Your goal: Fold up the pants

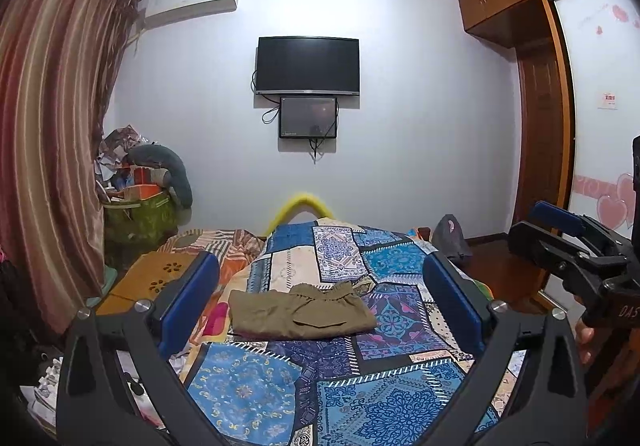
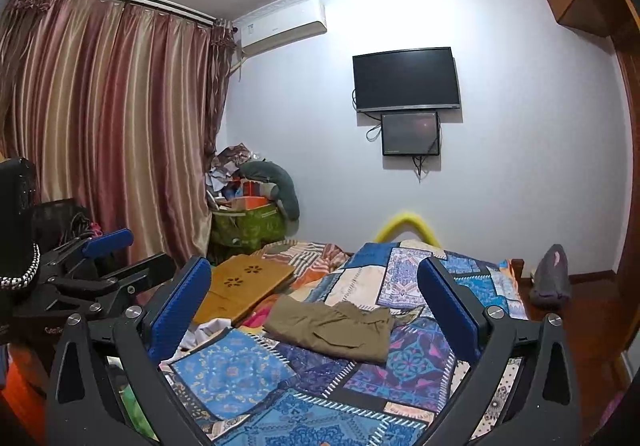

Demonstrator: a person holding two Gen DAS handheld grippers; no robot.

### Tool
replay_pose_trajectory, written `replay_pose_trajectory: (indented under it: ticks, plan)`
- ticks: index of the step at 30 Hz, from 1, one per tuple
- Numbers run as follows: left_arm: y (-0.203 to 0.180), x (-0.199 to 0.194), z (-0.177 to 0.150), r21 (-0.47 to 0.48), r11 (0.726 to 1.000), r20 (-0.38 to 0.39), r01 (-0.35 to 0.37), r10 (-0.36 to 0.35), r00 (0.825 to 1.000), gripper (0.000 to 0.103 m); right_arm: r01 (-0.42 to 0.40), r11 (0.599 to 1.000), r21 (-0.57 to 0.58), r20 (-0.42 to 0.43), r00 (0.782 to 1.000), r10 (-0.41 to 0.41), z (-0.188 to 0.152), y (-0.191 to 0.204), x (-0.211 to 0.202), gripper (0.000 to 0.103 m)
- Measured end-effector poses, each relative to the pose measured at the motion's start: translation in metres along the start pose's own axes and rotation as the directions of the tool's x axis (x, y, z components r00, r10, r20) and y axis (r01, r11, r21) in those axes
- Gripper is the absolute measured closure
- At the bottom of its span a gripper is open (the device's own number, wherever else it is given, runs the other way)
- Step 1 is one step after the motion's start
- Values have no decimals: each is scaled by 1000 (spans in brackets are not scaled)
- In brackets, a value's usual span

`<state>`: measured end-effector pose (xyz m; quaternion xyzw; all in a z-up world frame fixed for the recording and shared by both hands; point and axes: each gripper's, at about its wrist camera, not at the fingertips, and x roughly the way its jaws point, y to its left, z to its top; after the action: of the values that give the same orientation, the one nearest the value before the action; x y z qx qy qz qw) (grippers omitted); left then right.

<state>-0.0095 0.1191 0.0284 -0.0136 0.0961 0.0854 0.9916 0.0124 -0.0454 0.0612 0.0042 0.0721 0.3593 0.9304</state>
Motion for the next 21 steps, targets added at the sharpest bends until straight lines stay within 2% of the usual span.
replay_pose_trajectory:
  ticks: [21]
  plan:
    - [0,8,-4,-30,999,-16,28,-28,999,0,4,1000,22,-18,1000,-4,-2,-4,1,0]
